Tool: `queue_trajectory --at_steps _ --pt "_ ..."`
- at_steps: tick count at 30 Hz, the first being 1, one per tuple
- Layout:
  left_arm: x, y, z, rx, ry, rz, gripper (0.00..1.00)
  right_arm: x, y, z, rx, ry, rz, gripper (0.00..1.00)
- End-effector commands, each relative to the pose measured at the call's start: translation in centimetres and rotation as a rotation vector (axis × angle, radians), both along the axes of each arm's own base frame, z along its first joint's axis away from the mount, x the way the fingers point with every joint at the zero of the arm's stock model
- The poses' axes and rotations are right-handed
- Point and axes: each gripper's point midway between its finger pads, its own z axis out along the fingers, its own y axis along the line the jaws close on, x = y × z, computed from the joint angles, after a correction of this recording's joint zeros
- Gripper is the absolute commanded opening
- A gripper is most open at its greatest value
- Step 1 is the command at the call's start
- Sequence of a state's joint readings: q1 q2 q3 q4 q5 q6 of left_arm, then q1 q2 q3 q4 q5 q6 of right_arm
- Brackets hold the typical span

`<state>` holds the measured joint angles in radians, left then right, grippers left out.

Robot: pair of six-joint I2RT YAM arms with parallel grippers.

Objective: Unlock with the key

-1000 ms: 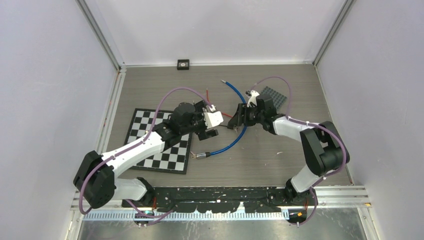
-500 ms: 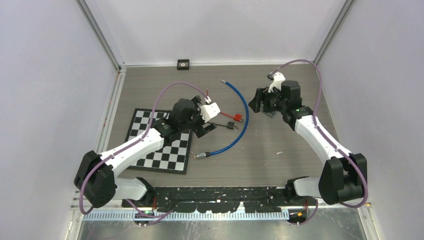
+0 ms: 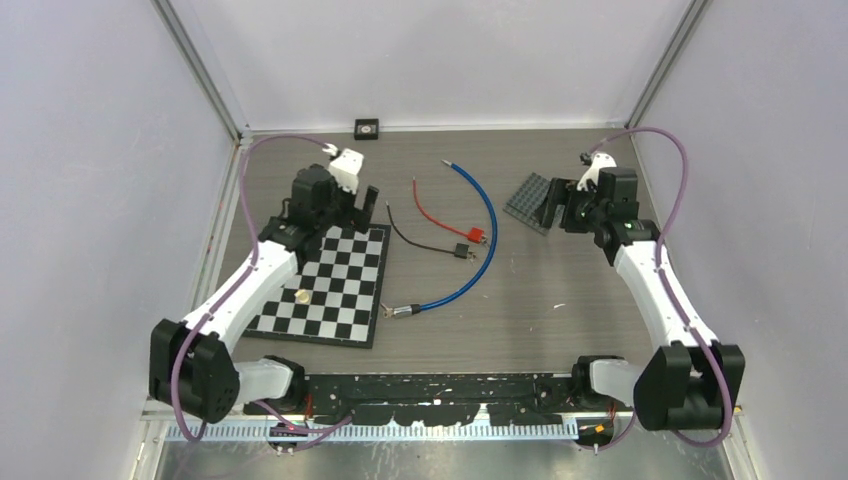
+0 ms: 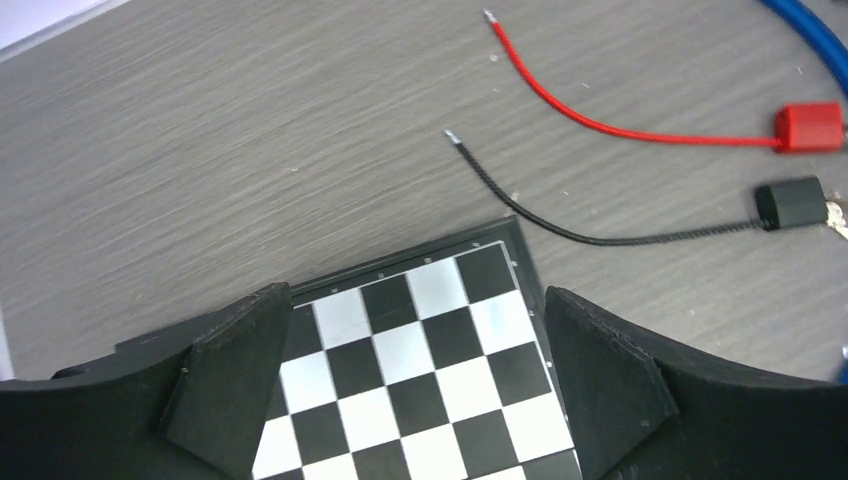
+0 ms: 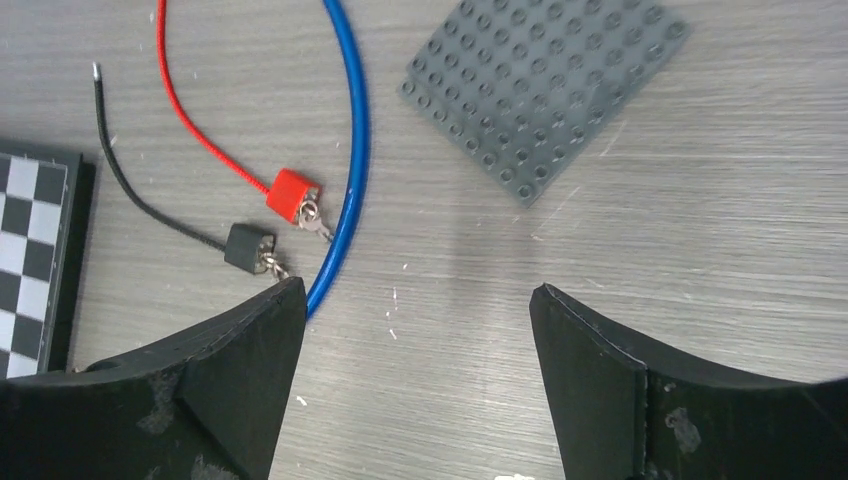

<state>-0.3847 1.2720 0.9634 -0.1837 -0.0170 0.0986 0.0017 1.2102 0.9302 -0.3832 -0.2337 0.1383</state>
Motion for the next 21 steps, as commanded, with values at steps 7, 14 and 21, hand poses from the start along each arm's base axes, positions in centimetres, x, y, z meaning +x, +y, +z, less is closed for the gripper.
queue_trajectory --at_steps 7,14,21 --pt "-0.1 6.5 6.1 -0.19 -0.18 0.208 1.0 0.0 -5.0 6.3 -0.11 -0.223 -0.236 0.88" --pt "-3.3 7.9 9.1 -0.215 -0.288 0.238 1.0 -1.0 -4.5 7.9 -0.13 -0.279 -0.18 0.89" --pt "-6.4 6.8 10.4 -0.28 -0.307 0.159 1.0 -3.1 -2.7 10.4 -0.098 -0.363 -0.079 0.89"
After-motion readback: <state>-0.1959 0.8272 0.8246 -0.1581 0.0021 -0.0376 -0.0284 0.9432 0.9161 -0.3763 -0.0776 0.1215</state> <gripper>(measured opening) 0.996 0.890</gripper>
